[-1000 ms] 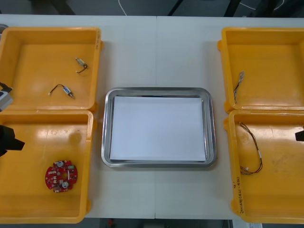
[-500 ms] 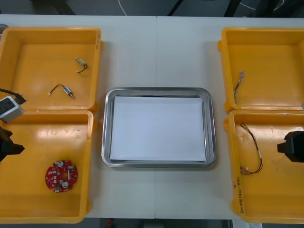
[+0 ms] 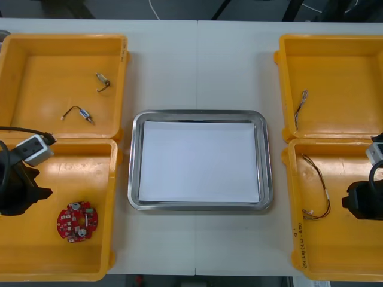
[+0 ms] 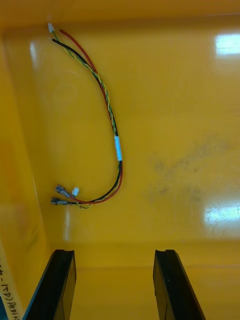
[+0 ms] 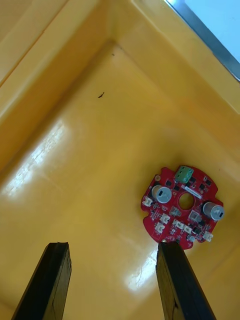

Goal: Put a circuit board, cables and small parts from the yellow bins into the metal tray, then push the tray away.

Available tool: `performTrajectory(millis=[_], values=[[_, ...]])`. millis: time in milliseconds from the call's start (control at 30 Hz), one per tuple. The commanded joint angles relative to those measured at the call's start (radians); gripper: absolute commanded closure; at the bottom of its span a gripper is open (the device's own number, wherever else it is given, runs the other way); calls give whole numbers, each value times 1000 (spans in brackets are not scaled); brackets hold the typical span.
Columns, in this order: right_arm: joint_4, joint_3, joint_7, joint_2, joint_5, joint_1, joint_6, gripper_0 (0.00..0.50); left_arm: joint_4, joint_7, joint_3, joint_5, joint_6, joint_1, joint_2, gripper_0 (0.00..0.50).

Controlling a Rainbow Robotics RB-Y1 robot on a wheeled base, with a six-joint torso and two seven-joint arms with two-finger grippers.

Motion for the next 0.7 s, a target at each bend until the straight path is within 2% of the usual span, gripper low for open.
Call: performTrajectory(millis=[33, 300, 700], values=[[23, 38, -18, 12, 21, 17, 2, 56, -25, -174, -46, -28, -55, 24, 54, 0], [99, 84, -8, 12, 61, 15, -35, 55, -23, -220, -121, -83, -95, 2, 74, 0], [213, 138, -2, 12, 119, 5, -222, 55, -2, -165, -372, -217, -95, -189, 72, 0]])
